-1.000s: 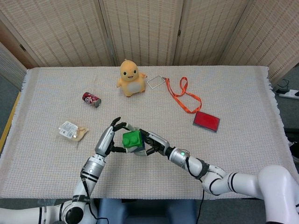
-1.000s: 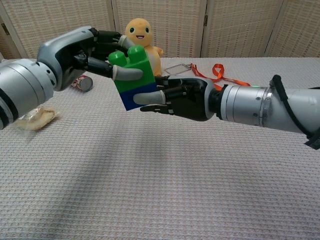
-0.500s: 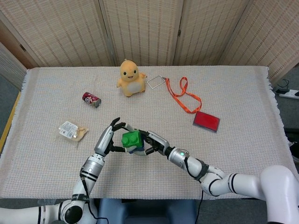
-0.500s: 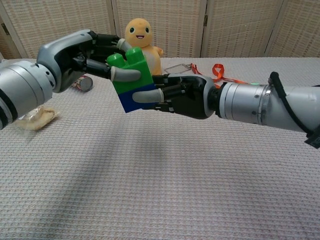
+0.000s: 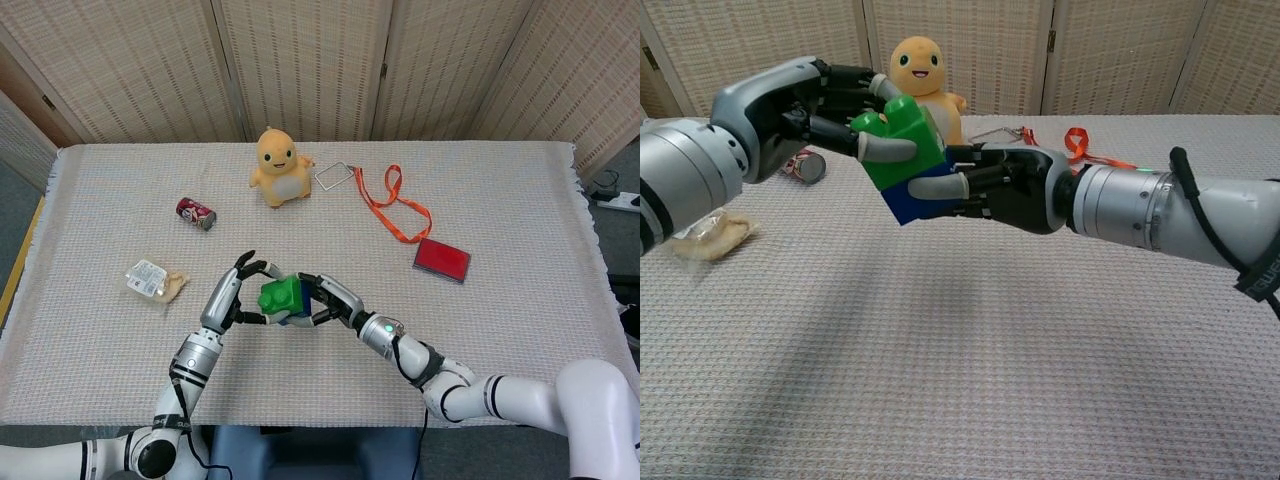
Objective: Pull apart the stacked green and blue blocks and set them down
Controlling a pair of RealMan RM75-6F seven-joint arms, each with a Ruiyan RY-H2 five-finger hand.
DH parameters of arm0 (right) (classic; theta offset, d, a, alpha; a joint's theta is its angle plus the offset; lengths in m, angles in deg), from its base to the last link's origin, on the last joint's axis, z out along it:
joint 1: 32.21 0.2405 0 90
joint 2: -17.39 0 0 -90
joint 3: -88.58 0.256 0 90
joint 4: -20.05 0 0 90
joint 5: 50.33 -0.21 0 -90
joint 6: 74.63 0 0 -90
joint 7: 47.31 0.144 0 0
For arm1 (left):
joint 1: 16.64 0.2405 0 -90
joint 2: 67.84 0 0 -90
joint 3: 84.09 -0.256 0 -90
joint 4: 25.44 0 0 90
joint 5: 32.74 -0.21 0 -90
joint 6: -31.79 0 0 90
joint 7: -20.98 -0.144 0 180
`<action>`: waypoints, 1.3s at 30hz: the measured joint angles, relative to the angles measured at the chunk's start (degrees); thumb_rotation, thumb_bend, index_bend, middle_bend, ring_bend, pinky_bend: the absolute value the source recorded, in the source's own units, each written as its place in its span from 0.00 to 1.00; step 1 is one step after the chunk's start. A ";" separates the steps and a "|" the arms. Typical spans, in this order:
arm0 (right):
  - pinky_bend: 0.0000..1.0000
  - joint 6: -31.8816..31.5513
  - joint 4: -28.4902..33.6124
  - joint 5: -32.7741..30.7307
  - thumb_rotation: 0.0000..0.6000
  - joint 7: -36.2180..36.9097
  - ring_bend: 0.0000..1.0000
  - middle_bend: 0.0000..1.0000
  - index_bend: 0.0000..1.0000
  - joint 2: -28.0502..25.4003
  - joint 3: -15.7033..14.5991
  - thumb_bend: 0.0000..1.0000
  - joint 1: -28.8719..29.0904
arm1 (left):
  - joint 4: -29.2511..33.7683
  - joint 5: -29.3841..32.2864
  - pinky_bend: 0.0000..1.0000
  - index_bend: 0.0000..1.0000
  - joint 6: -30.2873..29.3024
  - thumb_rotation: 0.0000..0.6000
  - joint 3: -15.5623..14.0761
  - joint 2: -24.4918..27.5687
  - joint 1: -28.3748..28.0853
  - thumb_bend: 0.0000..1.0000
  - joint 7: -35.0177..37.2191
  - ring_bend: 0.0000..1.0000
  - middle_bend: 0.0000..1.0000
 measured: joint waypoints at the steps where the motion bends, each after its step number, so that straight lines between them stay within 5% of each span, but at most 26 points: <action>1: 0.21 0.05 -0.04 -0.34 1.00 -0.56 0.47 0.53 0.77 0.20 0.22 0.33 -0.12 | -0.02 -0.27 0.00 0.66 -0.02 1.00 0.05 0.09 0.00 0.36 0.27 0.36 0.82; 25: 0.22 2.55 -0.16 -1.12 1.00 -8.97 0.49 0.57 0.82 0.06 1.76 0.33 -3.06 | -0.99 -0.94 0.00 0.66 -0.76 1.00 1.18 1.92 -0.14 0.36 2.06 0.36 0.82; 39: 0.22 1.40 9.50 -10.51 1.00 -36.33 0.49 0.57 0.82 -11.96 -0.81 0.33 -6.60 | -11.31 -2.47 0.00 0.66 0.90 1.00 -3.04 0.02 2.14 0.36 9.23 0.36 0.82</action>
